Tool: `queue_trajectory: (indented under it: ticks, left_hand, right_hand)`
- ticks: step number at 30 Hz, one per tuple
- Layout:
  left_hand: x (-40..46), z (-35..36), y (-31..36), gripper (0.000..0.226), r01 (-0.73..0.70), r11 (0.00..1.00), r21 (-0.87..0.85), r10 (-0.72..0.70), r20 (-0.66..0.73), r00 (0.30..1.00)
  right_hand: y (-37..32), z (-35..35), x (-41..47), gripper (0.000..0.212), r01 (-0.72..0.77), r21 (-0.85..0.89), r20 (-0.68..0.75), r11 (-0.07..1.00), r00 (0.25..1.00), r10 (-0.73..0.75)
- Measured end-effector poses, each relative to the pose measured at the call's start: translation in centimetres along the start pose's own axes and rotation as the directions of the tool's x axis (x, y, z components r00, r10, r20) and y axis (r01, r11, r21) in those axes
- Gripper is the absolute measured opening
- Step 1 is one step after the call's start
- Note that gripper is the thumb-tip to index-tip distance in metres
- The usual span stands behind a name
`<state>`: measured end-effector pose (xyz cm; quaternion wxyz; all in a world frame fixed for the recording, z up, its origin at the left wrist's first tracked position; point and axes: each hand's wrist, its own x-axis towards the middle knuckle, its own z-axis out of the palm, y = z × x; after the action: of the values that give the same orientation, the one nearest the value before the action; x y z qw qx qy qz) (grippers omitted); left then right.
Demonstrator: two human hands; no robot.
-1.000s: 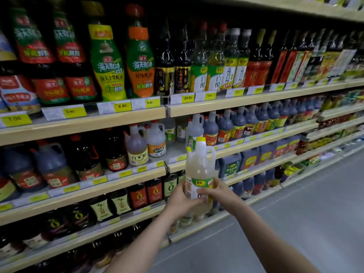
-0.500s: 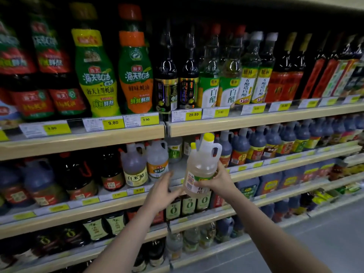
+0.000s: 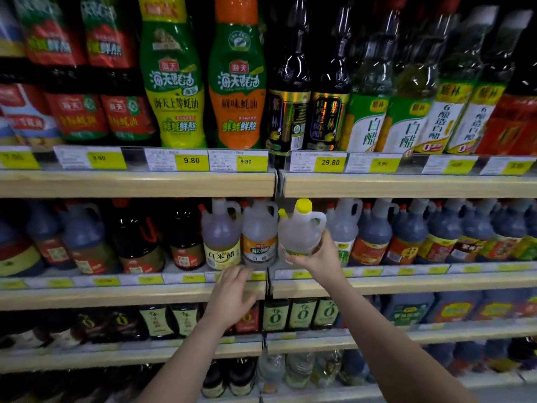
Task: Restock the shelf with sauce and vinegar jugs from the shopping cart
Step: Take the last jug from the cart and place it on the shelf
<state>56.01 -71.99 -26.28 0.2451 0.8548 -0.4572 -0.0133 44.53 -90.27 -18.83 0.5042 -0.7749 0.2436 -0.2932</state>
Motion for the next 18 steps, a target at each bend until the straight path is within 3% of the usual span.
queue_trajectory:
  ticks: [8,13,18]
  left_hand:
    - [0.2,1.4,-0.6,0.062,-0.003,0.999,-0.043,-0.001,-0.09,0.996]
    - [0.2,1.6,-0.6,0.058,0.013,0.998,-0.06,-0.018,-0.098,0.995]
    - [0.0,1.7,-0.3,0.057,0.022,0.998,-0.06,-0.029,-0.112,0.993]
  right_hand:
    - [1.7,1.1,2.8,0.086,-0.022,-0.102,-0.043,0.995,0.999,0.018]
    - [1.9,1.1,3.5,0.088,-0.095,-0.082,-0.072,0.992,0.993,0.089]
    - [2.4,1.2,3.1,0.089,-0.07,-0.074,-0.051,0.995,0.996,0.066]
